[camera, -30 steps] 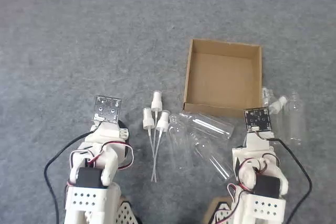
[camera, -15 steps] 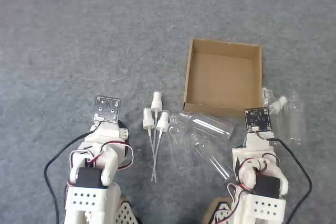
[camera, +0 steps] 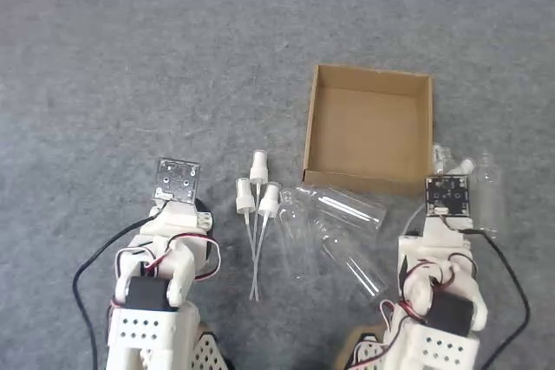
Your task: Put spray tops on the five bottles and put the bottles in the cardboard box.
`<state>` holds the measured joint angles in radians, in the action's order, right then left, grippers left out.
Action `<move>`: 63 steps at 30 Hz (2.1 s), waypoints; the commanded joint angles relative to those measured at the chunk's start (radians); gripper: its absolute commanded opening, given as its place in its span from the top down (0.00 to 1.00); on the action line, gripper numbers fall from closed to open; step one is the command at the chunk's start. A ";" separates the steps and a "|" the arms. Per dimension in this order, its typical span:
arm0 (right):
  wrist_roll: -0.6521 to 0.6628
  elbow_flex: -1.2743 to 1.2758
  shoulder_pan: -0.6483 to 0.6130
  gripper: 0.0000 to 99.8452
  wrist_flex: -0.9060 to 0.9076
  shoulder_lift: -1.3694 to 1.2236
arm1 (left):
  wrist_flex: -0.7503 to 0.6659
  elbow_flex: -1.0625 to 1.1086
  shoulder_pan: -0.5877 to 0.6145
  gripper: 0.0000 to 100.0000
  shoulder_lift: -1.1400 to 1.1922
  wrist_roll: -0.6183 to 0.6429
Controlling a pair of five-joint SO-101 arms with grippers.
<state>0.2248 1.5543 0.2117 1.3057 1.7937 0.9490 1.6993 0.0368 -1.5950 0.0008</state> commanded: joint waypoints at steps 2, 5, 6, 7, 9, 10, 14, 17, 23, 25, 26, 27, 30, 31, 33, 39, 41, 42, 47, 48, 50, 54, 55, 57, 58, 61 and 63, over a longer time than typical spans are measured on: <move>-0.003 -0.124 0.016 0.97 0.001 0.022 | 0.003 -0.007 0.006 0.99 -0.012 -0.011; -0.003 -0.153 0.019 0.95 0.001 0.022 | 0.003 -0.007 0.006 0.99 -0.012 -0.011; 0.006 -0.160 0.021 0.92 0.001 0.022 | 0.003 -0.007 0.006 0.99 -0.012 -0.009; 0.029 -0.166 0.030 0.89 -0.004 0.022 | 0.003 -0.007 0.006 0.99 -0.012 -0.009; 0.091 -0.163 0.062 0.84 -0.053 0.022 | 0.003 -0.007 0.008 0.99 -0.012 -0.009; 0.118 -0.155 0.087 0.82 -0.084 0.022 | 0.003 -0.007 0.008 0.99 -0.012 -0.009; 0.152 -0.137 0.173 0.80 -0.265 0.022 | 0.003 -0.007 0.008 0.99 -0.012 -0.009; 0.153 -0.143 0.229 0.85 -0.346 0.021 | -0.008 -0.008 0.000 0.99 -0.012 -0.012; 0.212 -0.161 0.209 0.87 -0.383 0.016 | -0.034 -0.007 0.098 0.99 -0.012 -0.233; 0.213 -0.184 0.209 0.87 -0.390 -0.007 | -0.028 -0.007 0.112 0.99 -0.011 -0.265; 0.213 -0.210 0.208 0.87 -0.390 -0.033 | -0.028 -0.007 0.110 0.99 -0.009 -0.265; 0.213 -0.239 0.208 0.87 -0.390 -0.068 | -0.028 -0.007 0.110 0.99 -0.008 -0.265; 0.215 -0.358 0.208 0.87 -0.387 -0.232 | -0.026 -0.007 0.110 0.99 -0.006 -0.265; 0.215 -0.402 0.208 0.87 -0.384 -0.305 | -0.026 -0.007 0.110 0.99 -0.006 -0.265; 0.216 -0.491 0.208 0.87 -0.381 -0.458 | -0.026 -0.007 0.110 0.99 -0.006 -0.265; 0.216 -0.741 0.179 0.77 -0.297 -0.938 | -0.026 -0.007 0.110 0.99 -0.006 -0.265; 0.216 -0.822 0.137 0.73 -0.228 -1.070 | -0.026 -0.007 0.110 0.99 -0.006 -0.265; 0.216 -0.856 0.111 0.72 -0.202 -1.127 | -0.026 -0.007 0.110 0.99 -0.006 -0.265; 0.192 -0.942 0.051 0.72 -0.179 -1.353 | -0.026 -0.007 0.112 0.99 -0.006 -0.265; 0.184 -0.950 0.053 0.72 -0.185 -1.388 | -0.026 -0.007 0.114 0.99 -0.006 -0.265; 0.180 -0.965 0.064 0.72 -0.194 -1.454 | -0.026 -0.007 0.114 0.99 -0.006 -0.265; 0.180 -0.971 0.065 0.72 -0.239 -1.569 | -0.026 -0.007 0.110 0.99 -0.006 -0.265; 0.178 -0.971 0.065 0.72 -0.251 -1.593 | -0.026 -0.007 0.110 0.99 -0.006 -0.265; 0.178 -0.971 0.067 0.72 -0.271 -1.638 | -0.026 -0.007 0.110 0.99 -0.006 -0.265; 0.176 -0.971 0.077 0.72 -0.278 -1.655 | -0.026 -0.007 0.112 0.99 -0.006 -0.265; 0.173 -0.977 0.125 0.73 -0.291 -1.690 | -0.026 -0.007 0.112 0.99 -0.006 -0.265; 0.178 -0.979 0.170 0.74 -0.300 -1.701 | -0.026 -0.007 0.112 0.99 -0.006 -0.265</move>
<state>0.4196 0.6337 0.3038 1.0357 0.0905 0.9429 1.6993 0.1442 -1.5950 -0.2555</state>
